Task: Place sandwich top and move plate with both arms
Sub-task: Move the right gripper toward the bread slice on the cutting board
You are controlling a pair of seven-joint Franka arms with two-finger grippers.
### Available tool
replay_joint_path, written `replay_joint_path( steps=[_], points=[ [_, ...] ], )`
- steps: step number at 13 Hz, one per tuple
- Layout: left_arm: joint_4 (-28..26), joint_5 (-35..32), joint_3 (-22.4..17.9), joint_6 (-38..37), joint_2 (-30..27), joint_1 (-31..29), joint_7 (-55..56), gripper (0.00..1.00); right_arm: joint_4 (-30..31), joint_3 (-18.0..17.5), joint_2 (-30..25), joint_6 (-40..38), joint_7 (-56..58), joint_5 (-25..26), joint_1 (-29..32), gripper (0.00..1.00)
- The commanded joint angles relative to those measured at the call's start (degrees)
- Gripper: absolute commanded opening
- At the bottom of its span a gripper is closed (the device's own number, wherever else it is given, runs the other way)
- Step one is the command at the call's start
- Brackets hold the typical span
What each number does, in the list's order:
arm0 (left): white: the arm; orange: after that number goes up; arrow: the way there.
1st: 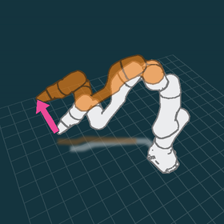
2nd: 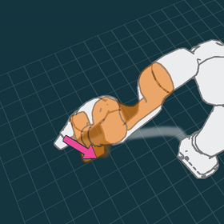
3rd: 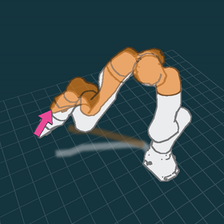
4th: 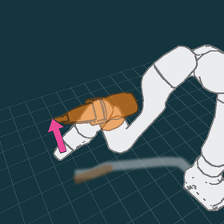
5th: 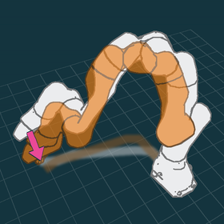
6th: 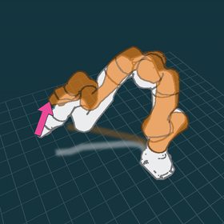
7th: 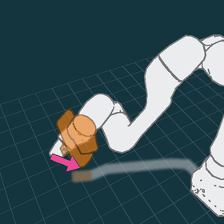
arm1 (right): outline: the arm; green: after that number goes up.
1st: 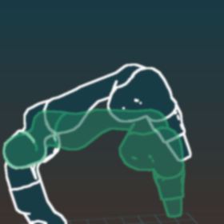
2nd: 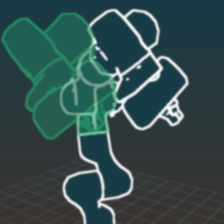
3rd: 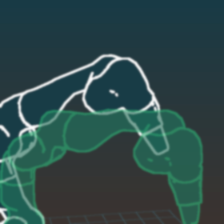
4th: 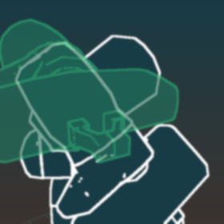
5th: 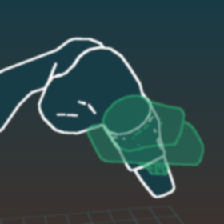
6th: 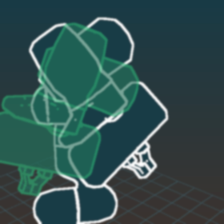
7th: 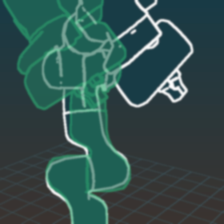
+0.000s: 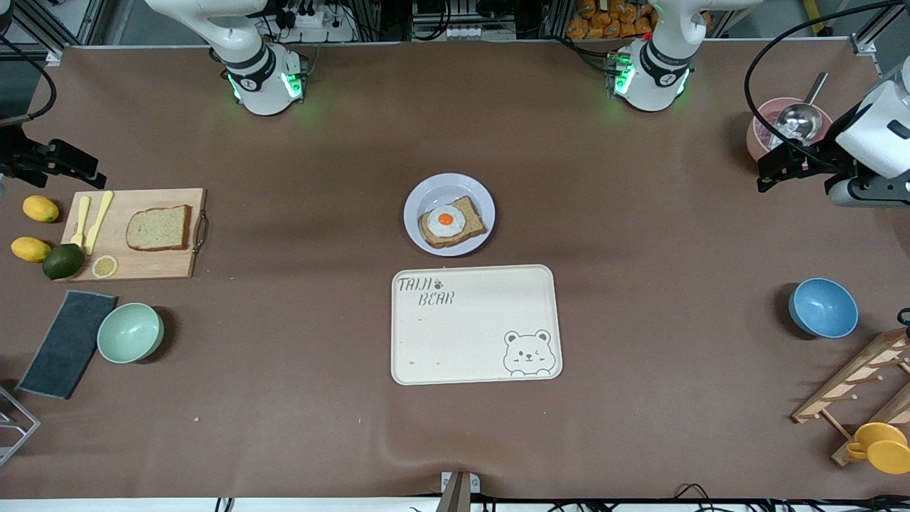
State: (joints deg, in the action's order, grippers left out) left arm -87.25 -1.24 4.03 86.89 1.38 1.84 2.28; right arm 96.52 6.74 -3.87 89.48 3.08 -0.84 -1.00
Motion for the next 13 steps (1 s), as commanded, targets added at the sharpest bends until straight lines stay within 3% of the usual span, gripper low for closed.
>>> replay_joint_path(
  steps=[1, 8, 13],
  points=[
    [0.2, 0.8, -0.7, -1.3, -0.9, 0.5, 0.6, 1.00, -0.1, 0.3, -0.6, -0.4, -0.7, 1.5, -0.8, 1.00],
    [0.2, 0.9, -0.6, -1.2, -0.5, -0.3, 1.0, 1.00, 0.8, 0.6, 1.0, -0.4, 0.0, 1.4, 0.0, 1.00],
    [0.2, 1.0, -0.7, -0.5, -0.1, -0.4, 0.9, 1.00, 10.6, 0.7, 1.6, 5.1, 1.1, 1.4, 3.7, 1.00]
  ],
)
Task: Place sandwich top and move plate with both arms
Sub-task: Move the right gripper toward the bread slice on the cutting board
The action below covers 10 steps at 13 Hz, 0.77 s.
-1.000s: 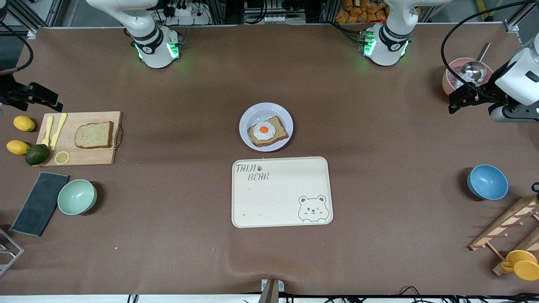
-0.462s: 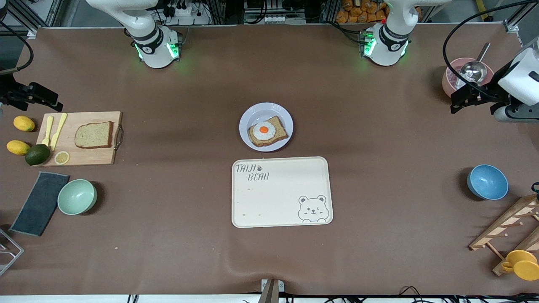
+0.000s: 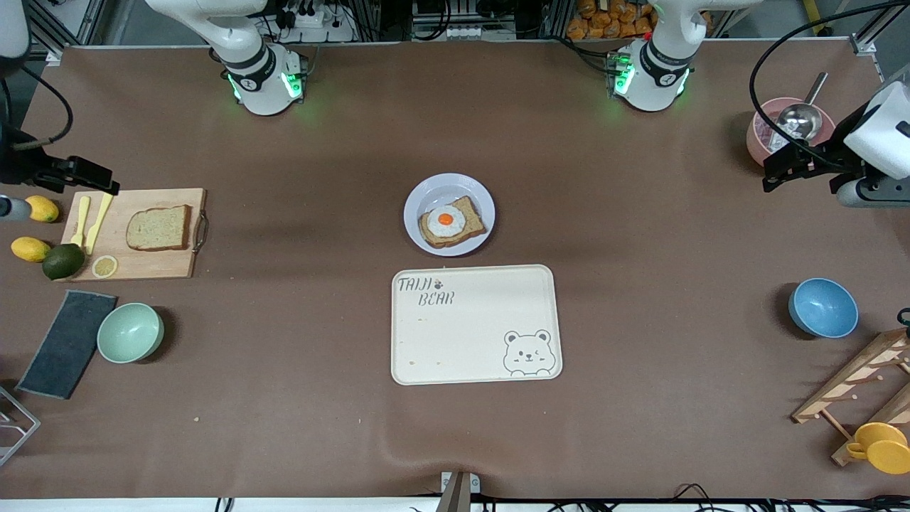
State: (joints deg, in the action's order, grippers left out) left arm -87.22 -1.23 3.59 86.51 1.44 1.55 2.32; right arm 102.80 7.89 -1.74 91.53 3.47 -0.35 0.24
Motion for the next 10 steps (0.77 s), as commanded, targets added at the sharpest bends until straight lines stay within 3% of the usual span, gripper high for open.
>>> replay_joint_path(
  steps=[1, 6, 10],
  points=[
    [0.1, 1.0, -0.3, -0.1, -0.3, -0.1, 0.8, 1.00, 6.9, -0.4, 0.0, 5.3, 1.3, 1.0, 3.6, 1.00],
    [-0.1, 1.0, -0.3, 0.8, -0.1, -0.2, 0.4, 1.00, 14.1, -0.3, 5.5, 13.1, 5.8, 1.1, 10.5, 1.00],
    [-0.3, 1.1, -0.3, 0.9, 0.2, -0.9, 0.1, 1.00, 18.1, -0.3, 10.9, 23.8, 10.8, 1.9, 15.2, 1.00]
  ],
)
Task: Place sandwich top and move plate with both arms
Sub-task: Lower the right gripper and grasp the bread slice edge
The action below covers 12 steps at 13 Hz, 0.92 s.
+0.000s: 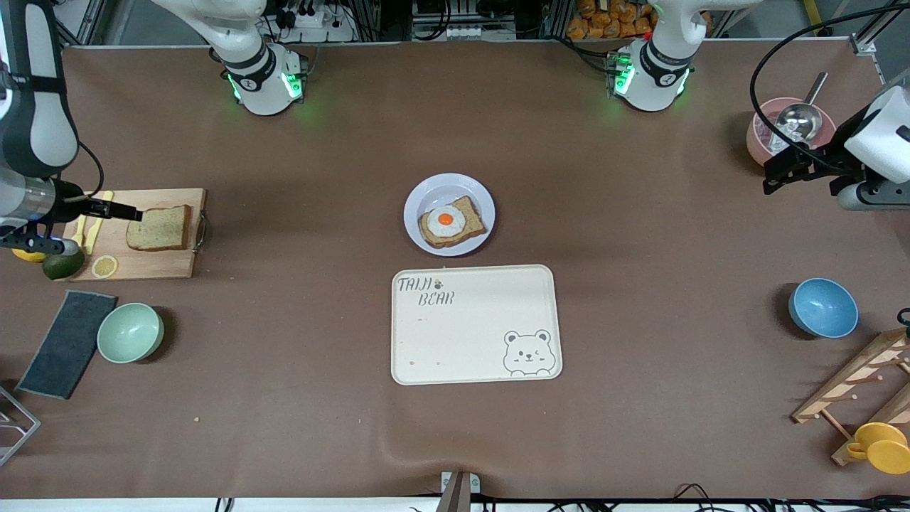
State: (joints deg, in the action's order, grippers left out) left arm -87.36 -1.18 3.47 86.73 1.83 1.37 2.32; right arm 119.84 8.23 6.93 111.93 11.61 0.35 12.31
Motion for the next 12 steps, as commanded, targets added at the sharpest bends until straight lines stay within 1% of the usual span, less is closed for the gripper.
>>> replay_joint_path(
  steps=[1, 3, 6, 8, 9, 12],
  points=[
    [-0.1, 1.6, 0.0, 0.6, -0.2, -1.5, 0.0, 1.00, 1.1, -0.7, 4.1, 5.9, 5.8, 1.1, 5.2, 1.00],
    [-0.3, 2.8, -0.1, 0.6, -0.1, -2.4, 0.0, 1.00, 1.4, -0.8, 6.8, 9.7, 11.0, 1.1, 8.3, 1.00],
    [-0.3, 2.9, 0.0, 0.6, 0.2, -2.3, 0.0, 1.00, 2.2, -0.7, 8.4, 13.6, 14.9, 1.1, 10.6, 1.00],
    [-0.4, 2.9, 0.0, 0.6, 0.3, -2.3, 0.0, 1.00, 6.1, -0.8, 9.1, 19.4, 17.5, 1.1, 12.7, 1.00],
    [-0.3, 2.9, 0.0, 0.6, 0.3, -2.3, 0.0, 1.00, 7.0, -0.8, 9.2, 20.2, 17.7, 1.1, 12.7, 1.00],
    [-0.1, 2.9, 0.3, 0.6, 0.4, -1.8, 0.1, 1.00, 6.6, -0.8, 12.0, 20.5, 18.5, 1.1, 13.0, 1.00]
  ],
)
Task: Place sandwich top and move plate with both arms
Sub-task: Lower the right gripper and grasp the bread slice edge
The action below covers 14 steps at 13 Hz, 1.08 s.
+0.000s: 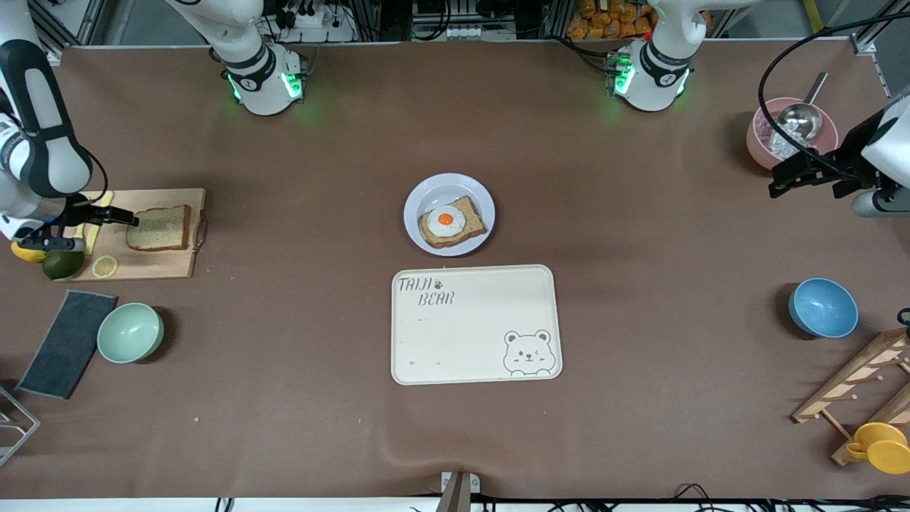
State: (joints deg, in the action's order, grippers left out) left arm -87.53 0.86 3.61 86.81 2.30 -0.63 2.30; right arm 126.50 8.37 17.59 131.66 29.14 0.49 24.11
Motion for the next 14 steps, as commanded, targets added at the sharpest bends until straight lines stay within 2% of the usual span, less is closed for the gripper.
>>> replay_joint_path(
  steps=[1, 9, 12, 13, 14],
  points=[
    [-0.1, 0.9, 0.3, 0.6, -0.2, 0.2, 0.2, 1.00, -0.4, -0.9, 2.1, 1.1, 1.5, 0.8, 1.3, 1.00],
    [0.1, 0.9, 1.2, 0.2, -0.8, 0.1, 0.9, 1.00, -2.5, -1.0, 5.5, 1.1, 3.8, 0.2, 2.3, 1.00],
    [0.0, 0.9, 1.2, 0.2, -0.8, 0.1, 0.9, 1.00, -2.7, -1.1, 5.8, 1.0, 3.9, 0.2, 2.8, 0.27],
    [-0.1, 0.9, 1.2, 0.1, -0.9, 0.0, 0.9, 1.00, -2.7, -1.1, 5.8, 0.9, 3.9, 0.2, 2.8, 0.11],
    [0.0, 0.9, 1.2, 0.0, -0.9, 0.0, 0.8, 1.00, -2.7, -1.1, 5.8, 0.8, 4.0, 0.2, 2.8, 0.00]
  ],
)
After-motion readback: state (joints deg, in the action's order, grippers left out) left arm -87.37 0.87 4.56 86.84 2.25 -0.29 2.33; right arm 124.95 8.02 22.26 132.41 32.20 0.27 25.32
